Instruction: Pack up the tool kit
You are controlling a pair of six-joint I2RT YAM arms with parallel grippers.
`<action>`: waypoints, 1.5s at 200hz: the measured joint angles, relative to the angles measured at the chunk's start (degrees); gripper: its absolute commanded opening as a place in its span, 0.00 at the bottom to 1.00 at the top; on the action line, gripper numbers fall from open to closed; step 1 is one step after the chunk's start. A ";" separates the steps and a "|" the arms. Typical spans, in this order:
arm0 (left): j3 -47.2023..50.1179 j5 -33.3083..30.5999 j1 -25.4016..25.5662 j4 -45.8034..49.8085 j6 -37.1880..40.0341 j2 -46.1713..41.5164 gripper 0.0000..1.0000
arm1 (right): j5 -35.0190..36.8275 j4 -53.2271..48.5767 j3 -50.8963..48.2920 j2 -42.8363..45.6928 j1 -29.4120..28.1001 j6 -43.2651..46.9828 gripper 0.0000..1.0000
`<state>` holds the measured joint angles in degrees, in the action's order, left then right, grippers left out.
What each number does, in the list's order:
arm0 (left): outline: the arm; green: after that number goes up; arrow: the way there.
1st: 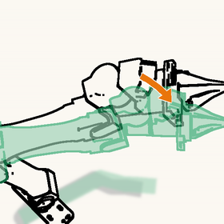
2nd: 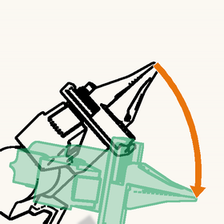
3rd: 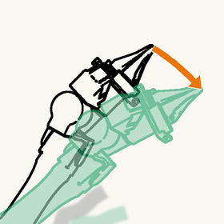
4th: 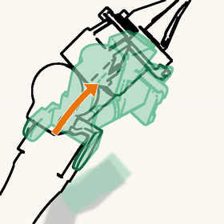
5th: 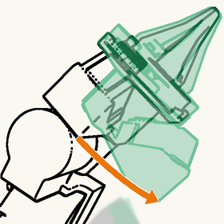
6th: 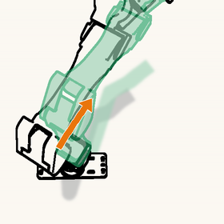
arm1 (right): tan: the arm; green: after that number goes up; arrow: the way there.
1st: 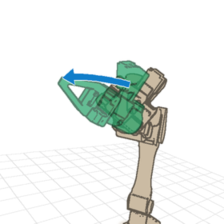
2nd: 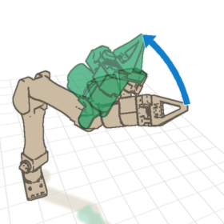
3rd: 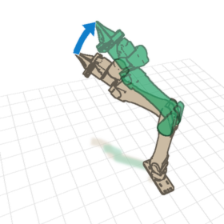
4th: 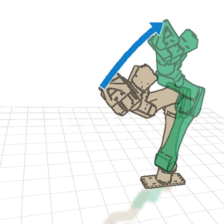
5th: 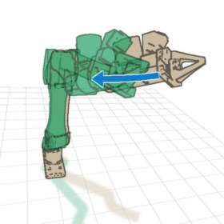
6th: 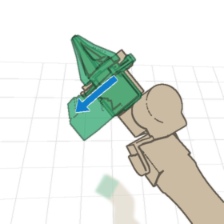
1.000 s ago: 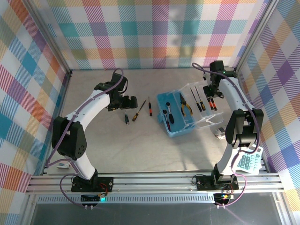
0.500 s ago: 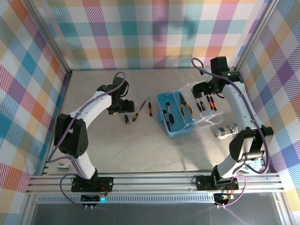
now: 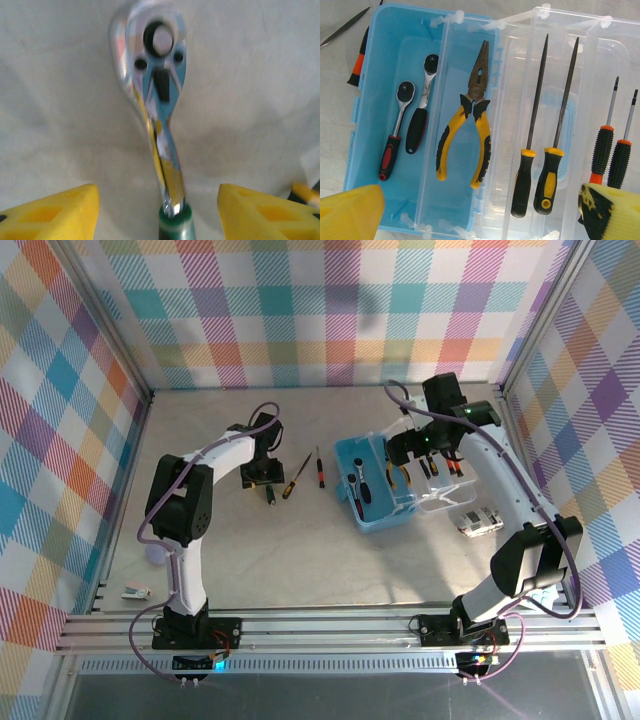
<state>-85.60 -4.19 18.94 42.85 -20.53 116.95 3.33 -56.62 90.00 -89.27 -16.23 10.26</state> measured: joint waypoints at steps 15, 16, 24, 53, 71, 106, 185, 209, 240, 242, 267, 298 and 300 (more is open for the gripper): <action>-1.31 0.02 -0.31 -1.51 -0.07 1.73 0.54 | -0.07 -0.04 0.00 -0.02 -0.42 -0.20 0.99; -1.36 0.02 -0.33 -1.53 -0.13 1.79 0.53 | -0.07 -0.04 0.00 -0.02 -0.44 -0.17 0.99; -1.90 0.02 -0.35 -2.01 -0.15 2.64 0.48 | -0.13 -0.07 0.00 -0.02 -0.61 -0.22 0.99; -3.89 -1.03 -0.50 -0.94 0.55 4.13 0.21 | -0.39 -0.11 0.00 -0.02 -0.74 -0.24 0.99; -3.89 -1.25 -0.70 -0.83 0.28 4.11 0.05 | -0.48 -0.26 0.00 -0.02 -0.74 -0.24 0.99; -2.75 0.15 -0.76 -3.06 0.83 2.95 0.00 | -1.97 -1.11 0.02 -0.02 -0.79 -0.35 0.99; 2.29 16.79 -0.90 -4.44 -1.55 -12.59 0.00 | -16.31 0.87 -0.20 3.10 -3.06 -3.52 0.99; 2.21 24.09 -0.87 -8.59 -5.55 -19.78 0.00 | -22.21 4.59 -1.09 5.46 -5.95 -6.56 0.99; 4.87 30.36 0.09 -19.50 -13.38 -26.14 0.00 | -26.93 12.17 -4.20 5.84 -10.51 -12.20 0.99; 5.09 30.49 0.15 -20.06 -13.55 -26.34 0.00 | -27.08 12.68 -4.50 5.84 -10.82 -12.68 0.99; 7.32 31.74 2.99 -25.77 -18.27 -28.17 0.00 | -27.91 17.33 -6.80 5.03 -13.88 -17.18 1.00; 7.58 31.89 6.40 -28.68 -21.11 -28.20 0.00 | -27.87 21.81 -7.23 3.02 -16.55 -20.83 0.94; 7.58 31.95 6.62 -28.85 -21.27 -28.20 0.00 | -27.87 22.12 -7.26 2.86 -16.68 -20.96 0.93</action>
<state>-78.02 27.77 25.56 14.00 -41.80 88.75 -24.53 -34.50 82.74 -86.41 -32.91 -10.70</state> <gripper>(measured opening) 0.058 0.958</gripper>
